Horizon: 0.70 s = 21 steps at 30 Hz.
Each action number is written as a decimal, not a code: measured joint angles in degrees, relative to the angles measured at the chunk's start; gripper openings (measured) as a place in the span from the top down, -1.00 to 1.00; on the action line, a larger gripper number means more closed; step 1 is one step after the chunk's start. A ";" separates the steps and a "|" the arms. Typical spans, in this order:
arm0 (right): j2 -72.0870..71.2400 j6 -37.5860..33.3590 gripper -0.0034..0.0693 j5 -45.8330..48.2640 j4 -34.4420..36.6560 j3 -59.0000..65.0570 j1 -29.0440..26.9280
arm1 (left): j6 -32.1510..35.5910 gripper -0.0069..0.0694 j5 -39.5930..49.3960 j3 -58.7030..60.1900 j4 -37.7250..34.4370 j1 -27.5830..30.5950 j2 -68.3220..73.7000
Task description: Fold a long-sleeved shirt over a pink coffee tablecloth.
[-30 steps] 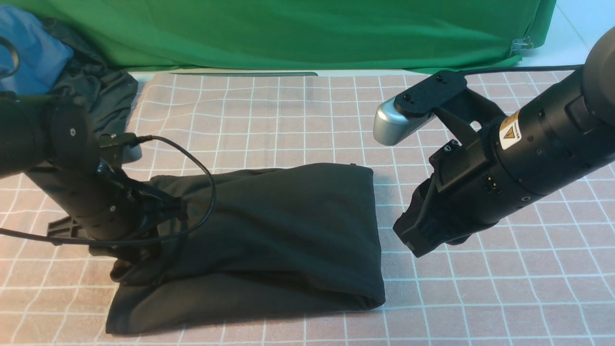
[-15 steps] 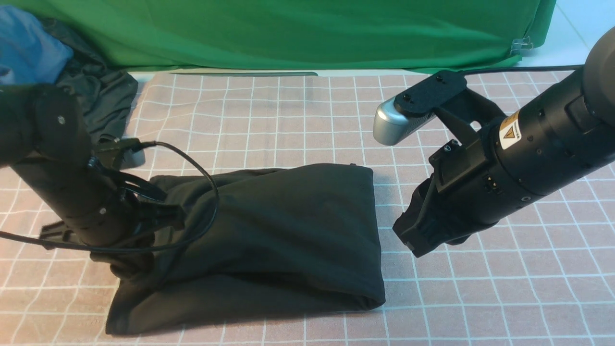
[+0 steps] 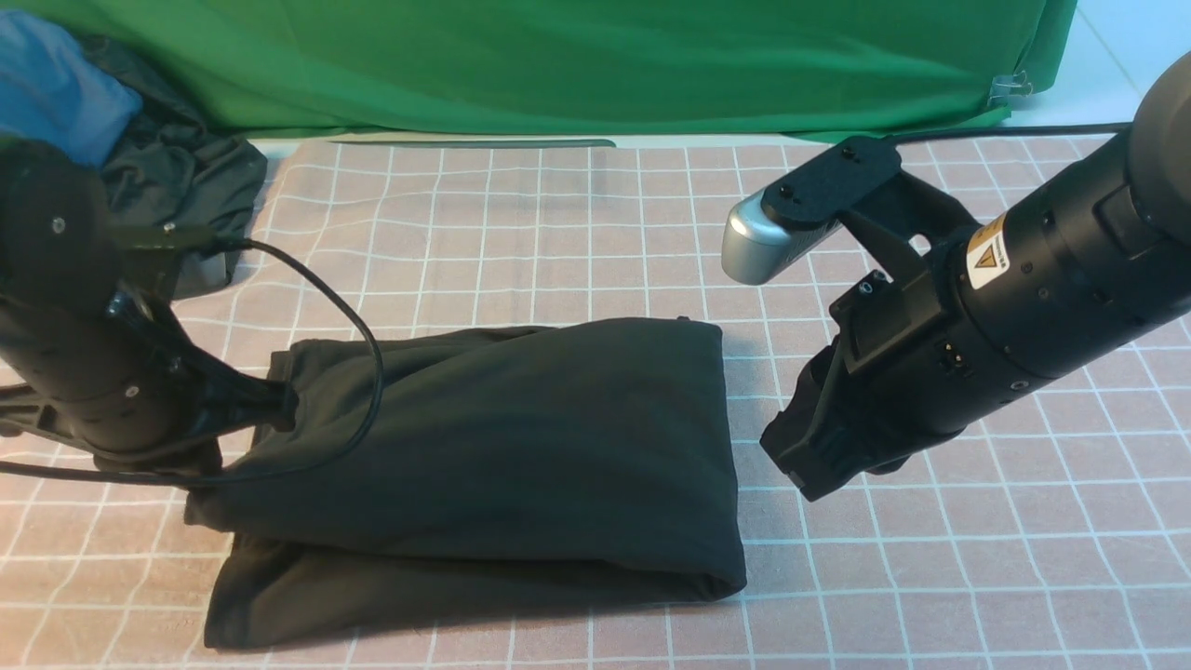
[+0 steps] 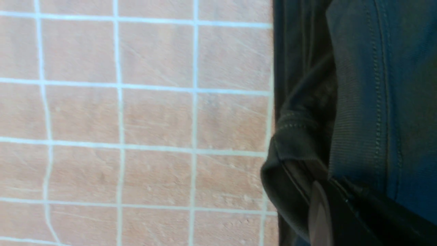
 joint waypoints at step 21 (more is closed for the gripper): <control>0.00 -0.13 0.79 -0.07 0.20 0.05 0.00 | -3.96 0.62 6.26 -0.04 1.89 0.00 0.00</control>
